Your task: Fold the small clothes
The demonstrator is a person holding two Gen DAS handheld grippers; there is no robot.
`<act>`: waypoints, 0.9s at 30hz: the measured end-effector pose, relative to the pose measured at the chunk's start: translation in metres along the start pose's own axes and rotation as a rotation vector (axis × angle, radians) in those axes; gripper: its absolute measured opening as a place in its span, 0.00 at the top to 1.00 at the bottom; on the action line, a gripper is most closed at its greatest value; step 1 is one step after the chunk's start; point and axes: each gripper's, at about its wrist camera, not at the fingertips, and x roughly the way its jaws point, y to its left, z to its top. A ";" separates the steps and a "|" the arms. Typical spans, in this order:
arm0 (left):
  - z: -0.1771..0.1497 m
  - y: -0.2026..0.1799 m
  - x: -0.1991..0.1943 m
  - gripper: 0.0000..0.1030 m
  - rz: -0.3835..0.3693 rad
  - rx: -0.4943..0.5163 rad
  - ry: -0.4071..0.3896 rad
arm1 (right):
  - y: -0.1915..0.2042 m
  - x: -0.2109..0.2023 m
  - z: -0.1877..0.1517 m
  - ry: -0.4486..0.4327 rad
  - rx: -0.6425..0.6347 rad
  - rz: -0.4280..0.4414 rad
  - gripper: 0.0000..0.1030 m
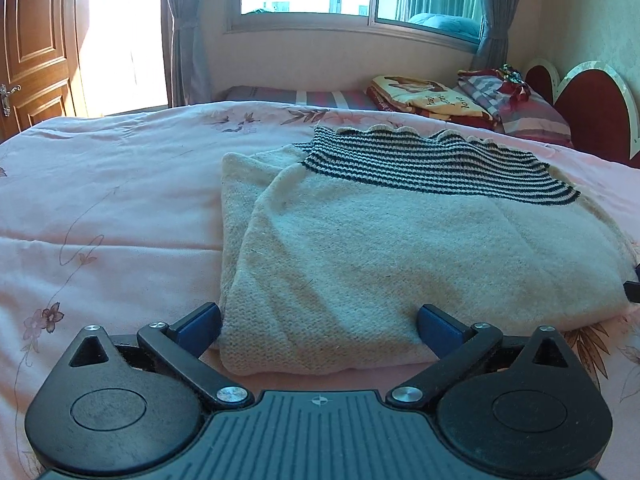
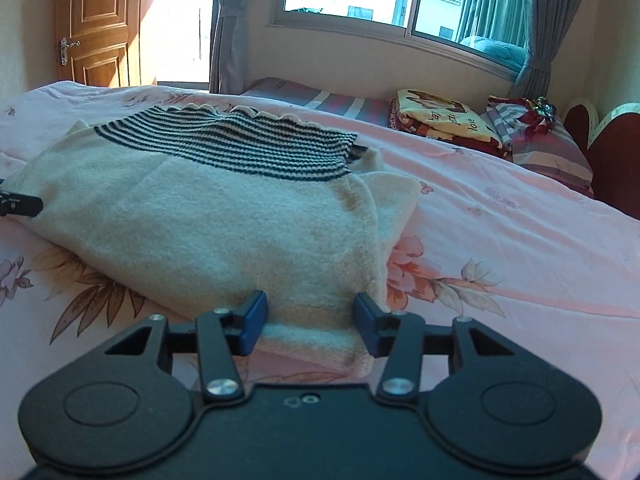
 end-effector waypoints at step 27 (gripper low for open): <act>-0.031 0.039 -0.005 0.15 -0.311 -0.694 -0.004 | 0.019 -0.025 0.037 -0.022 0.195 0.141 0.55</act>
